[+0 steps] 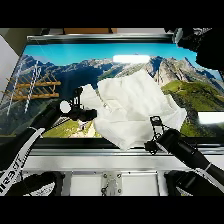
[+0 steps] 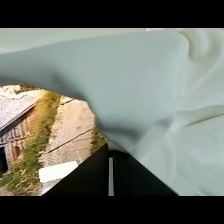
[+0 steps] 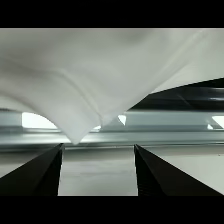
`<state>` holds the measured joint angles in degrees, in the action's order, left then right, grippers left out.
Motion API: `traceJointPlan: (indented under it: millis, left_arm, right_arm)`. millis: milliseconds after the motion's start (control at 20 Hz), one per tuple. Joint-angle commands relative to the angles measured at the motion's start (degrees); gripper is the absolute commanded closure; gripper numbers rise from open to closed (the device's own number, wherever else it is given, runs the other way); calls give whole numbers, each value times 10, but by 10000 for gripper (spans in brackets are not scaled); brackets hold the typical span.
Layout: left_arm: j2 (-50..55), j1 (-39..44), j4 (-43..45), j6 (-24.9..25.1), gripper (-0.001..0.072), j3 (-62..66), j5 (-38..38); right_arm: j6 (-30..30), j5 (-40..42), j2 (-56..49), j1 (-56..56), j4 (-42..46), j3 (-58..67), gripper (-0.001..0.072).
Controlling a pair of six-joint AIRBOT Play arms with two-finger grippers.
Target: Fold the clothes and pants, and hang the long-sleeved shirts on hangers.
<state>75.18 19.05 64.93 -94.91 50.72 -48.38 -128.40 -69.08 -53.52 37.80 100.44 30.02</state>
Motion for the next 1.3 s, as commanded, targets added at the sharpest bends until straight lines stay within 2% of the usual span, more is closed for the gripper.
traceJointPlan:
  millis: [0,450,750,900,950,1000,1250]
  left_arm:
    - [0,0,0,0,688,0,0]
    - [0,0,0,0,688,0,-2]
    - [0,0,1,0,688,0,-2]
    - [0,0,1,1,688,0,1]
    - [0,0,1,2,688,0,1]
    - [0,0,1,2,688,0,1]
    - [-1,0,1,2,688,0,-3]
  right_arm:
    - [-95,59,-18,9,40,-1,236]
    - [-96,61,-74,9,55,-1,236]
    - [-99,37,-79,7,130,-1,236]
    - [-101,38,-85,7,134,-1,239]
    - [-100,40,-93,7,134,-2,298]
    - [-100,40,-101,7,134,-2,413]
    - [-87,43,-139,7,130,-2,415]
